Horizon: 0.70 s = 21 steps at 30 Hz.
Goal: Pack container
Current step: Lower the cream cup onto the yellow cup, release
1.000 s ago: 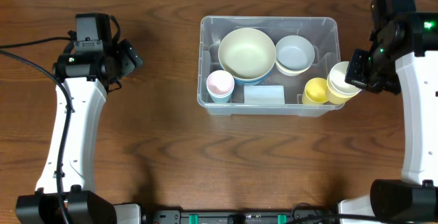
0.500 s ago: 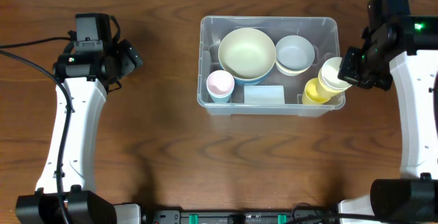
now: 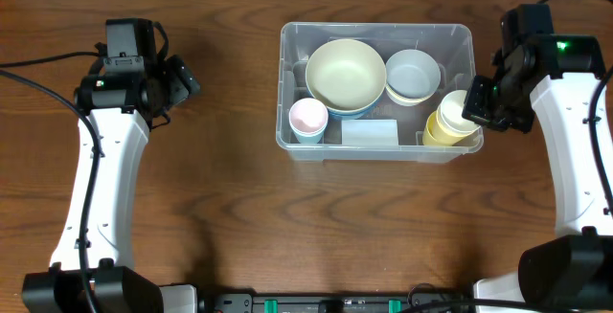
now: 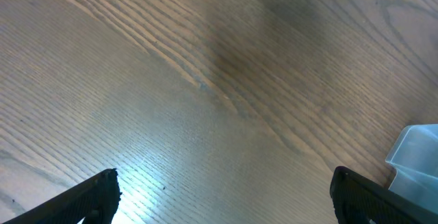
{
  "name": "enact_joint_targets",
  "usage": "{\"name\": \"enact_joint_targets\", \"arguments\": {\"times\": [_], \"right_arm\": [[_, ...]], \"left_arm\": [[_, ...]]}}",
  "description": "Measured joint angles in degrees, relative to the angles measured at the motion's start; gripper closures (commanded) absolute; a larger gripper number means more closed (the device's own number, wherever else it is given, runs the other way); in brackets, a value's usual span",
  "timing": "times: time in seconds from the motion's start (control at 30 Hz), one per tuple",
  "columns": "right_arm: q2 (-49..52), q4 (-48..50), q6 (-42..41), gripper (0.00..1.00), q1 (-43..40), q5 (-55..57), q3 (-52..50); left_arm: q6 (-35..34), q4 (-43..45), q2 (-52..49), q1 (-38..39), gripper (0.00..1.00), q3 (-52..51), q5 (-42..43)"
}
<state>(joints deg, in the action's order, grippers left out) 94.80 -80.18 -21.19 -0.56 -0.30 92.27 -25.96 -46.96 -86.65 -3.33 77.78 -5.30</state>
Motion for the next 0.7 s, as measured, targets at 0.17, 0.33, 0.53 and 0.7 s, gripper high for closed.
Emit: {"name": "enact_joint_targets", "arguments": {"times": [0.17,0.33,0.53,0.7], "right_arm": [[0.0,1.8,0.0,0.99,0.0,0.0,-0.1],[0.0,2.1,0.0,0.99,-0.5,0.0,-0.1],[0.7,3.7,0.0,0.99,-0.7,0.0,-0.1],[2.8,4.2,0.0,0.99,-0.7,0.0,-0.1]], "left_arm": [[0.0,-0.1,0.0,0.0,0.02,0.0,0.0],[0.0,-0.3,0.0,0.0,0.02,0.0,0.0],[0.0,-0.4,0.0,0.0,0.02,0.0,0.0],[0.0,-0.4,0.0,0.0,0.02,0.0,0.0]]}}
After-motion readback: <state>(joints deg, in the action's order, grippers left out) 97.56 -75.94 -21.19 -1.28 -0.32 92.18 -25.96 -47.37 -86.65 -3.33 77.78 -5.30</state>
